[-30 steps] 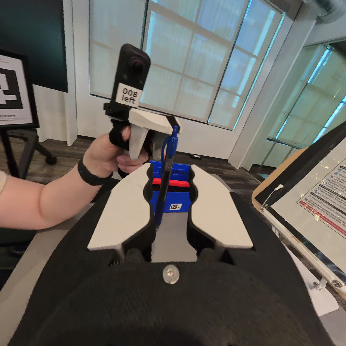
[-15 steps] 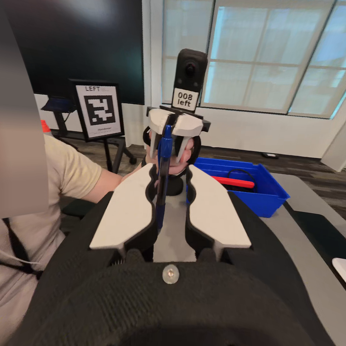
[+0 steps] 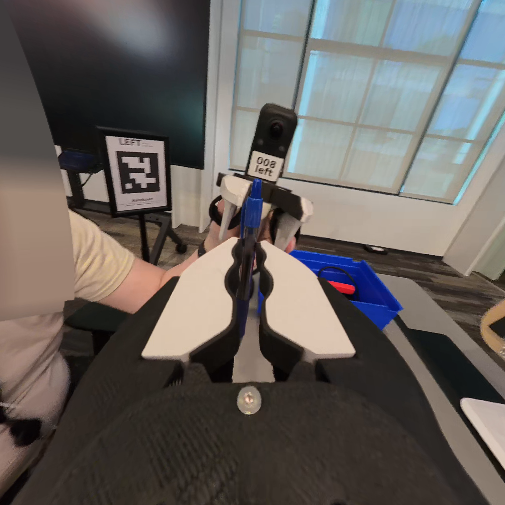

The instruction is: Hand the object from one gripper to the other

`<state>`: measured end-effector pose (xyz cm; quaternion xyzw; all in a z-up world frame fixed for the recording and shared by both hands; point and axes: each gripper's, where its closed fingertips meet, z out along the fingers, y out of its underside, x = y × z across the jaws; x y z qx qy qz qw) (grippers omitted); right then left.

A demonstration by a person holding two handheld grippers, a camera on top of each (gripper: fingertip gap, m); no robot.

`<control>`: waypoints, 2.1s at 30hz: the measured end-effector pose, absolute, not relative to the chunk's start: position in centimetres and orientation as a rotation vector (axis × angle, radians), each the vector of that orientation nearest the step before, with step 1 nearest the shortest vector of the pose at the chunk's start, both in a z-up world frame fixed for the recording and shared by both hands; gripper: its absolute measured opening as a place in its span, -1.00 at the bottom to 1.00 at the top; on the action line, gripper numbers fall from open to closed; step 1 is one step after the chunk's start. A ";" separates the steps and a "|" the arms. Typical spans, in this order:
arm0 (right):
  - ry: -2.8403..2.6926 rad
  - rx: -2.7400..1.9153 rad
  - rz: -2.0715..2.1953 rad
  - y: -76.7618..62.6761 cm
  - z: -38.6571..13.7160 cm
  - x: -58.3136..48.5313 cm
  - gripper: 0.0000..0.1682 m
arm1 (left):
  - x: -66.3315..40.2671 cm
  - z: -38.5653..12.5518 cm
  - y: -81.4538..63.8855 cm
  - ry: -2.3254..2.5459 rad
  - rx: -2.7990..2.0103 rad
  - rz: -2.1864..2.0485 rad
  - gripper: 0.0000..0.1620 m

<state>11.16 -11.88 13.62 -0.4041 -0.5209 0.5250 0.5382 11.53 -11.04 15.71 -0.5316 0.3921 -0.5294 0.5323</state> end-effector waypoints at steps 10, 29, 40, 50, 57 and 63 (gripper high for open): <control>-1.115 -1.019 1.119 -9.6 14.2 11.7 -0.88 | 11.5 15.8 -9.9 0.892 -1.245 -0.957 -0.74; -1.066 -0.978 0.980 -8.8 14.3 11.6 -0.73 | 11.8 15.8 -9.5 0.867 -1.219 -0.899 -0.93; -1.163 -1.014 1.337 -9.1 11.1 10.0 -0.52 | 3.3 21.9 -11.1 0.634 -0.963 -1.227 -0.93; -1.229 -0.964 1.302 -11.6 10.9 7.2 -0.49 | 8.0 18.3 -11.6 0.903 -1.122 -1.067 -0.93; -1.251 -0.928 1.048 -10.6 11.0 7.8 -0.84 | 9.2 17.6 -12.4 0.975 -1.120 -1.035 -0.92; -1.186 -0.547 0.029 -8.7 13.3 11.9 -0.85 | 7.1 17.9 -14.6 1.020 -1.188 -1.302 -0.31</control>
